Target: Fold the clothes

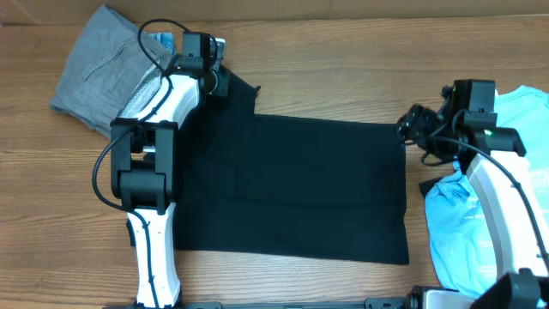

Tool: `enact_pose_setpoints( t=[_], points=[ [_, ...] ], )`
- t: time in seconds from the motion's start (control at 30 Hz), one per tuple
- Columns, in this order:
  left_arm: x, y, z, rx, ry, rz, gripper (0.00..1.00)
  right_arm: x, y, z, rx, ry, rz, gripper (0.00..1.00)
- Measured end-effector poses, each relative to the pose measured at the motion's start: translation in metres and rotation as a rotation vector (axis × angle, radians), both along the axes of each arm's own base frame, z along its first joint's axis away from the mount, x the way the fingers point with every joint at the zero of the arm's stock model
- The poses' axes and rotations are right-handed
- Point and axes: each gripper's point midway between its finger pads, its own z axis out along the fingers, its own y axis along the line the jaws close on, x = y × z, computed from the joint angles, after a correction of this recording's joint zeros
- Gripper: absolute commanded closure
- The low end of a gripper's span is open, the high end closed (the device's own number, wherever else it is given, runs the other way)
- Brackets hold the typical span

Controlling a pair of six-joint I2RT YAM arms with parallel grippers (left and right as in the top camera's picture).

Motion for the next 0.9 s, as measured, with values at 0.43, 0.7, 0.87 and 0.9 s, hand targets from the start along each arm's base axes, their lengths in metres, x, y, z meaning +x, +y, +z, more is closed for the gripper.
enact_pose_setpoints(
  t=[0.43, 0.7, 0.87, 0.9],
  points=[
    [-0.038, 0.000, 0.042, -0.008, 0.111, -0.012, 0.96, 0.067, -0.025, -0.034, -0.099, -0.115, -0.062, 0.27],
    [-0.056, 0.010, 0.146, 0.015, -0.015, 0.012, 0.96, 0.078, -0.027, -0.093, -0.102, -0.031, -0.059, 0.27],
    [-0.072, 0.015, 0.149, 0.035, 0.033, 0.021, 0.96, 0.076, -0.020, -0.122, -0.067, 0.025, -0.036, 0.32],
    [-0.074, 0.016, 0.147, 0.040, 0.044, 0.023, 0.96, 0.075, -0.020, -0.127, -0.064, 0.035, -0.034, 0.44]
  ],
)
